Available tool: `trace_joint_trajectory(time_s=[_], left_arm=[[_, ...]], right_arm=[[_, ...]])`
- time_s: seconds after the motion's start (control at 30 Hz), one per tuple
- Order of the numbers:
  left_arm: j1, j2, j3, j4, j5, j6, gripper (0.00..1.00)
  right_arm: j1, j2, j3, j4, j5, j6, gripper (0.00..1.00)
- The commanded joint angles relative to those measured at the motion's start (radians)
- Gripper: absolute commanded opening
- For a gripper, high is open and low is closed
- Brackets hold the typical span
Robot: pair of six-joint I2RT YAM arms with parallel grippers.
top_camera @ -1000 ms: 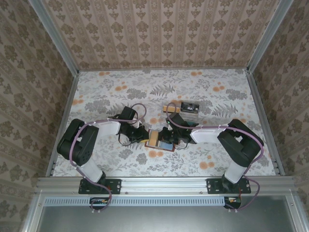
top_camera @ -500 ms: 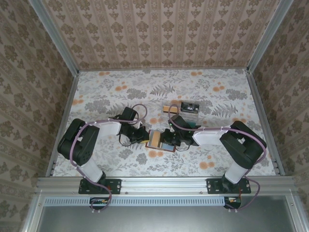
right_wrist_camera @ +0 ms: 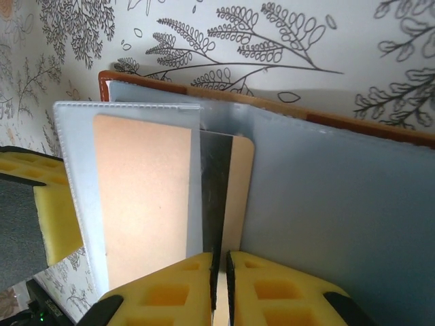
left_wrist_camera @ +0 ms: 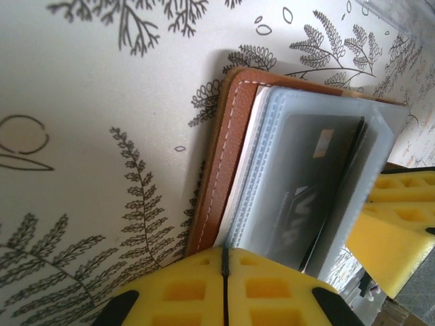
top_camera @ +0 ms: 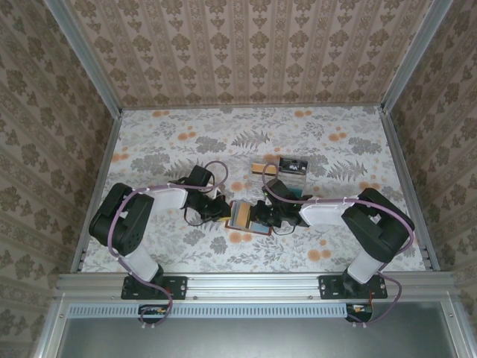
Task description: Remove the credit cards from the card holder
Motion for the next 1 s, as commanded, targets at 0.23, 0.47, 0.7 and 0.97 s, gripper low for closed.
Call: trace_joint_trajectory(time_s=[0.23,0.47,0.7,0.97], left_arm=[[-0.006,0.018,-0.013,-0.03,-0.033,0.015,0.08],[-0.01,0.02,-0.013,-0.029,-0.032,0.017,0.08],[-0.01,0.019,-0.012,-0.029,-0.03,0.016,0.08],[-0.012,0.018,-0.017,-0.027,-0.031,0.016,0.08]], right_arm=[[-0.033,-0.071,-0.036,-0.073,0.023,-0.017,0.17],[-0.025,-0.041,-0.013,0.004,-0.017,0.002,0.2],[-0.017,0.01,-0.012,0.077,-0.037,0.038,0.2],[-0.005,0.019,-0.001,0.099,-0.036,0.054,0.2]])
